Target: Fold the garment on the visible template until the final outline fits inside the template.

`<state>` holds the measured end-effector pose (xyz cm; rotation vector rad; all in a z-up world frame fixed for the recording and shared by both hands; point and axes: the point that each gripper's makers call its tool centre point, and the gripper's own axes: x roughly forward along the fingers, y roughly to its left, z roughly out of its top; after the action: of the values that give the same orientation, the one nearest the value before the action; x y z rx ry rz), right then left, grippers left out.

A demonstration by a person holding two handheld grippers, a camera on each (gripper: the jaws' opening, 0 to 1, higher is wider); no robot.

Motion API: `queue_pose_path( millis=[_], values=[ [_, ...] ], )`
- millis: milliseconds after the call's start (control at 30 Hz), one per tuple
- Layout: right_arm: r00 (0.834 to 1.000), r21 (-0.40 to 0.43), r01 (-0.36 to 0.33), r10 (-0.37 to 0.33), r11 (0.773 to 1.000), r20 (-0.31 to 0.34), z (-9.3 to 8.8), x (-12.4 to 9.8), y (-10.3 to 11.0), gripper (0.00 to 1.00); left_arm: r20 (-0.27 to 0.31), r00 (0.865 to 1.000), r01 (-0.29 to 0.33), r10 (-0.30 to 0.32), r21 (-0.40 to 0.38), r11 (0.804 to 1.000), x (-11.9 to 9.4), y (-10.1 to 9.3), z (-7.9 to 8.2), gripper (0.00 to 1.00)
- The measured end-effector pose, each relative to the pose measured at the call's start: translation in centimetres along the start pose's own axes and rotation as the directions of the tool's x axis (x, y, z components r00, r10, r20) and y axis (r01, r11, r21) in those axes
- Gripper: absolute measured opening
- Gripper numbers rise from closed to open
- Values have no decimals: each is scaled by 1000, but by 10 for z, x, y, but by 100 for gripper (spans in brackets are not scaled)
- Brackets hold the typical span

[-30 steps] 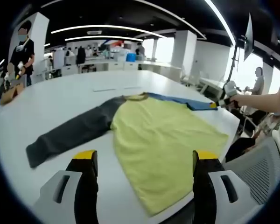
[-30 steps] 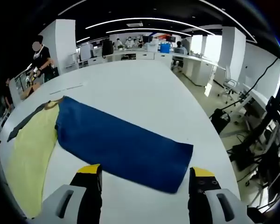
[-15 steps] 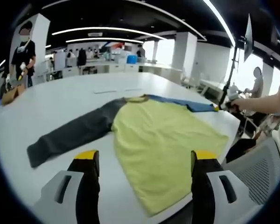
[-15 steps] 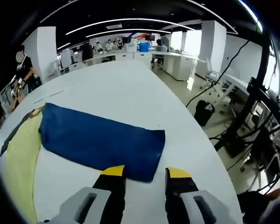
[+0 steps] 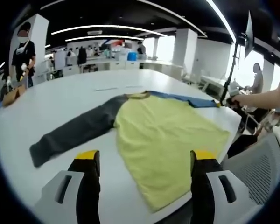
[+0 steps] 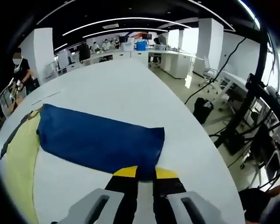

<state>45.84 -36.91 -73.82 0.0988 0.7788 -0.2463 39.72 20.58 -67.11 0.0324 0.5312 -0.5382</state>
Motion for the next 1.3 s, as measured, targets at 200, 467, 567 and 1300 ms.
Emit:
queue_pose_path(
  millis=[200, 467, 567, 1300],
  values=[
    [1000, 111, -2, 3, 994, -12, 0, 2, 0, 0, -2, 1000, 8, -8, 2, 1000, 0, -2, 1, 77],
    [999, 134, -28, 30, 991, -15, 0, 2, 4, 0, 1, 1000, 3, -3, 13, 1000, -3, -3, 0, 81],
    [999, 124, -31, 33, 992, -13, 2, 0, 5, 0, 8, 1000, 0, 0, 12, 1000, -4, -2, 0, 83],
    [992, 94, -118, 113, 989, 61, 58, -3, 30, 0, 3, 1000, 9, -9, -9, 1000, -6, -4, 0, 97]
  ],
)
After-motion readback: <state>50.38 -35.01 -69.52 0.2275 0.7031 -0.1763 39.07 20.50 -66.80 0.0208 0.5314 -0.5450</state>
